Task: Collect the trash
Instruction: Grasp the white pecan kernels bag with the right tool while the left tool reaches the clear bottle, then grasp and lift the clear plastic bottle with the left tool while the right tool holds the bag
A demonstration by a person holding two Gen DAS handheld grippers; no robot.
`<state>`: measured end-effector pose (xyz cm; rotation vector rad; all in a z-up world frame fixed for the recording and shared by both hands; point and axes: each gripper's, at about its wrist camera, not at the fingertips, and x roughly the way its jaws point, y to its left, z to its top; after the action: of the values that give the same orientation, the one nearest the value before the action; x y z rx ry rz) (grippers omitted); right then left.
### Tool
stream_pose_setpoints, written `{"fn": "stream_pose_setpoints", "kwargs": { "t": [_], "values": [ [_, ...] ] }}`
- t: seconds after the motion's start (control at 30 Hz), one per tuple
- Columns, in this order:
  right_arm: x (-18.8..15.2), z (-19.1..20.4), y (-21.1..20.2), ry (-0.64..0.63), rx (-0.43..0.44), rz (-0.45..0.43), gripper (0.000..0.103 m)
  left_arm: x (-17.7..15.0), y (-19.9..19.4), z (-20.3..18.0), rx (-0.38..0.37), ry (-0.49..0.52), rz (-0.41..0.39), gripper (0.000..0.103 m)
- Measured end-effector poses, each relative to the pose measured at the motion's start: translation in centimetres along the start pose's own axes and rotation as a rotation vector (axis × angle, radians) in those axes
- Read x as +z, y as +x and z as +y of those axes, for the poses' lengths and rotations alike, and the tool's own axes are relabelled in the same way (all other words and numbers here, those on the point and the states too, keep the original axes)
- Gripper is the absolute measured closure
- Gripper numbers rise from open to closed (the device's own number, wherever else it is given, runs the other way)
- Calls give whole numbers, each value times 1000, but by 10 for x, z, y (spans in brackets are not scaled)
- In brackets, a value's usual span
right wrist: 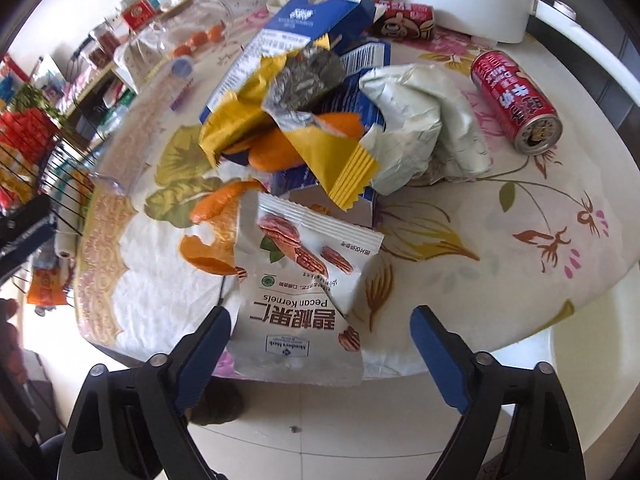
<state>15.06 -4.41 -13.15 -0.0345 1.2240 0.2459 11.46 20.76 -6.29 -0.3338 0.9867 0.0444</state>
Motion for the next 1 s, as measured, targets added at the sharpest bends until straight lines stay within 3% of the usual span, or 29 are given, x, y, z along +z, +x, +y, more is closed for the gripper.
{"fn": "stream_pose_setpoints", "kwargs": {
  "t": [0.07,0.17,0.37,0.67,0.73,0.87,1.0],
  "values": [
    [1,-2,2,0,-12,1,38,2,4,3,6,5,4,0],
    [3,-7,-4,4,4,-7,48,6,11,8,9,7,5,0],
    [-2,-26,-22,17,48,-20,51,19,34,13,59,29,-14,0],
    [-14,-49,-52,28,94,-27,51,38,76,20,82,-56,-27,3],
    [-15,-54,-57,33,86,-32,51,41,84,20,88,-65,-26,7],
    [-19,-70,-66,64,73,-49,51,40,99,18,68,-77,18,34],
    [-23,-90,-81,98,62,-75,51,39,86,11,65,-51,-31,36]
  ]
}}
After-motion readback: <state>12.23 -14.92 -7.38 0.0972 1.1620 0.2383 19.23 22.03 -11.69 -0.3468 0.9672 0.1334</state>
